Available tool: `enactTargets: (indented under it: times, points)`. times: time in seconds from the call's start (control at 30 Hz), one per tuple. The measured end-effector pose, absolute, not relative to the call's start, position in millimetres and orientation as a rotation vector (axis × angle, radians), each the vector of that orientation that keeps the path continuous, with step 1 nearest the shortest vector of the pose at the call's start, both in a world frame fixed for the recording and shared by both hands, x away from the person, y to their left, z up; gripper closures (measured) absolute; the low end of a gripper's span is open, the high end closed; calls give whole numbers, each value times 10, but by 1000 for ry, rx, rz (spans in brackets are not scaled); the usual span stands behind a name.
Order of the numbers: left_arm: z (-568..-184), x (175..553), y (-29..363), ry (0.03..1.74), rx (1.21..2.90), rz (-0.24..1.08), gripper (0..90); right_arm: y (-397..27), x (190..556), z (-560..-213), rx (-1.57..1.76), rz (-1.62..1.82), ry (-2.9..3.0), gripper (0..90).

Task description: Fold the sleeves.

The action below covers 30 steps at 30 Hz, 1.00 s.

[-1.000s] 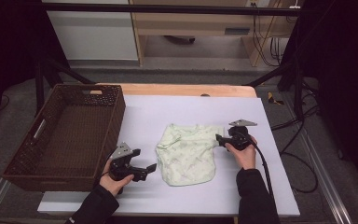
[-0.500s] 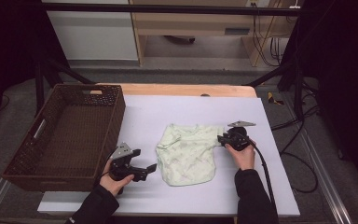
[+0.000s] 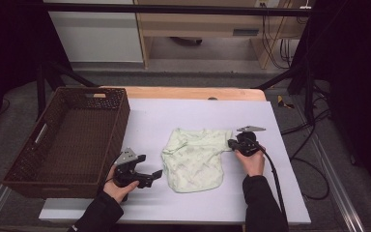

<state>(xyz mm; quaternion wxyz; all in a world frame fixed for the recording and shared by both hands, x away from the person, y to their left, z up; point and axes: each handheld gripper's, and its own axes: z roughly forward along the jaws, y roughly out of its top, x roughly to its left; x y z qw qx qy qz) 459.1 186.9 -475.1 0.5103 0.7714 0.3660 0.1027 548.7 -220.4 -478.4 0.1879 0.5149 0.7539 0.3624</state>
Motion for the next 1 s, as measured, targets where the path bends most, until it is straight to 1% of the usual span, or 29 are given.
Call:
enactTargets:
  times: [0.43,0.7,1.0]
  points:
    - [-4752,4591,1869,883,1856,246,33,-2120,5394,-4610,1328,1059,2101,897]
    - [-4752,4590,1870,883,1856,246,33,-1883,5329,-4515,1207,1036,2156,897]
    - [-4753,4590,1870,883,1855,246,33,-1630,5304,-4540,1114,981,2217,897]
